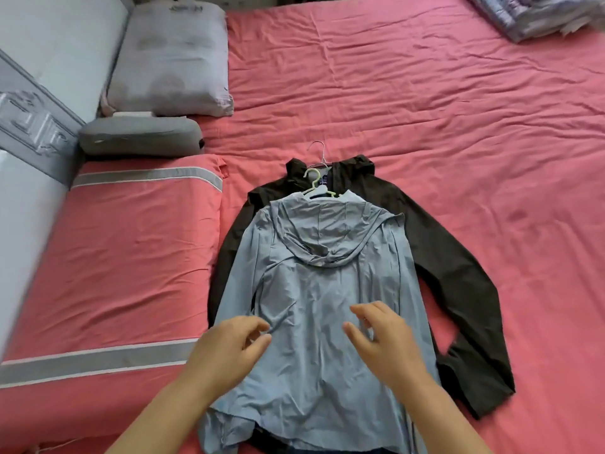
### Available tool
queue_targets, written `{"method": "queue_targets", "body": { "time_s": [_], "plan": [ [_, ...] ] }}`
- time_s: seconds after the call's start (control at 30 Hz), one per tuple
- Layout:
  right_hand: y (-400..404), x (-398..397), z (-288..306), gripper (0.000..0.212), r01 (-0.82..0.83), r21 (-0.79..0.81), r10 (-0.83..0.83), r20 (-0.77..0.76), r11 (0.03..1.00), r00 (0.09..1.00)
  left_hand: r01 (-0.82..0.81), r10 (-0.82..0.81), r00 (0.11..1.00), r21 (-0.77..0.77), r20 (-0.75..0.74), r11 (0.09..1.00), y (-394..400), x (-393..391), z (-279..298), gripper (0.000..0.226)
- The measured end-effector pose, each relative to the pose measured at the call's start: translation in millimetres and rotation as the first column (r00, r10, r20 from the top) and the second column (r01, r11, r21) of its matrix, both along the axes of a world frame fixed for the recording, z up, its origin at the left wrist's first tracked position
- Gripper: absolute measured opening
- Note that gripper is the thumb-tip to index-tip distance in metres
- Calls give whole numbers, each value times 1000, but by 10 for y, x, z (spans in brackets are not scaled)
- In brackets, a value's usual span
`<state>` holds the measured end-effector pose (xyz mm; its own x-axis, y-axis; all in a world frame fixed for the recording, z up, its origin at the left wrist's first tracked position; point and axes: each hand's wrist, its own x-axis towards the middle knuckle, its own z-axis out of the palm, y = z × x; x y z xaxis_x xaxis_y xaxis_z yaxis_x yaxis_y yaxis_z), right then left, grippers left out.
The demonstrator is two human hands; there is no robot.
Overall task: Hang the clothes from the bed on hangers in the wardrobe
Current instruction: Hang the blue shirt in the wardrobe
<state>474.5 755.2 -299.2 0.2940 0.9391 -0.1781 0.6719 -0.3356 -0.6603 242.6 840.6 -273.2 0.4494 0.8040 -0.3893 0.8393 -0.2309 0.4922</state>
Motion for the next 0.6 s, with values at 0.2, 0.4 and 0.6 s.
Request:
{"method": "queue_targets", "body": {
  "time_s": [0.2,0.4,0.6],
  "plan": [
    [822,619,-757,44,-58,-106,55,-33,993,998,-71,66,997,-92,-48,993,589,634,-617,18],
    [1772,1193,-1445,50,-25,-126,30,38,992,999,-165,158,985,-113,-66,980,1154,946,-1218,17],
    [2586,1516,-1962,55,-32,-86,53,255,996,966,-211,203,975,-97,-87,973,1515,978,-1649,22]
  ]
}}
